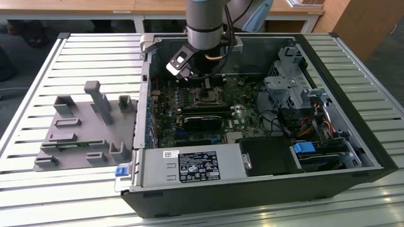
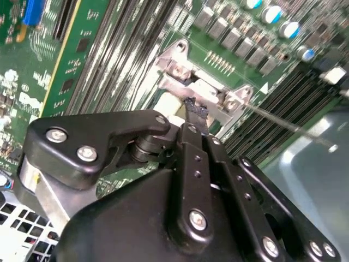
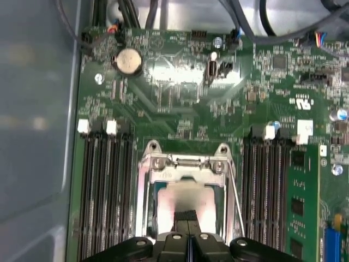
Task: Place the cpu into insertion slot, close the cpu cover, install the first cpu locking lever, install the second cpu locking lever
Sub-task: 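Close the cpu cover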
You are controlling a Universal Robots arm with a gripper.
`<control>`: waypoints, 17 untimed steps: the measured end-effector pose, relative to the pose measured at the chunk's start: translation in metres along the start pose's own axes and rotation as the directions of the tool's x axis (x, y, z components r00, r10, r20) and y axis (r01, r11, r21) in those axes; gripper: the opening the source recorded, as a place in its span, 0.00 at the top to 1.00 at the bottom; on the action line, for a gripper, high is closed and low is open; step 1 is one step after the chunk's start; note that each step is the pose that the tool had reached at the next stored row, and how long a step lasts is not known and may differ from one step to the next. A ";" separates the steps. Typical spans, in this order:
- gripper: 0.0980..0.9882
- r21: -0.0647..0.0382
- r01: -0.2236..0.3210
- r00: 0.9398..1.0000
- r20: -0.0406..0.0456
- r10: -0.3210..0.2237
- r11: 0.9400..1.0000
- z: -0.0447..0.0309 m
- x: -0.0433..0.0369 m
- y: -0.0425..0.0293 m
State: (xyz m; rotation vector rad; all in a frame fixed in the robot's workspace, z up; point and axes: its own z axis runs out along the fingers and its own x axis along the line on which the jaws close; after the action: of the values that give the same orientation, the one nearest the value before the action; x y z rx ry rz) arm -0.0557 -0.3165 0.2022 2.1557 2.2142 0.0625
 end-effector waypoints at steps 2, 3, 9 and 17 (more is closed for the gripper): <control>0.99 -0.004 0.000 1.000 0.000 0.000 1.000 -0.0004 0.0001 -0.0056; 0.99 -0.005 0.000 1.000 0.000 0.000 1.000 -0.0005 0.0002 -0.0077; 0.99 -0.005 0.000 1.000 0.001 0.000 1.000 0.0026 0.0000 -0.0068; 0.99 -0.010 0.000 1.000 -0.008 0.000 1.000 0.0020 0.0005 0.0020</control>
State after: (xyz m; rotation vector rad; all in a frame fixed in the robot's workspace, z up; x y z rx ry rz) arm -0.0536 -0.3160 0.2003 2.1543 2.2132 0.0826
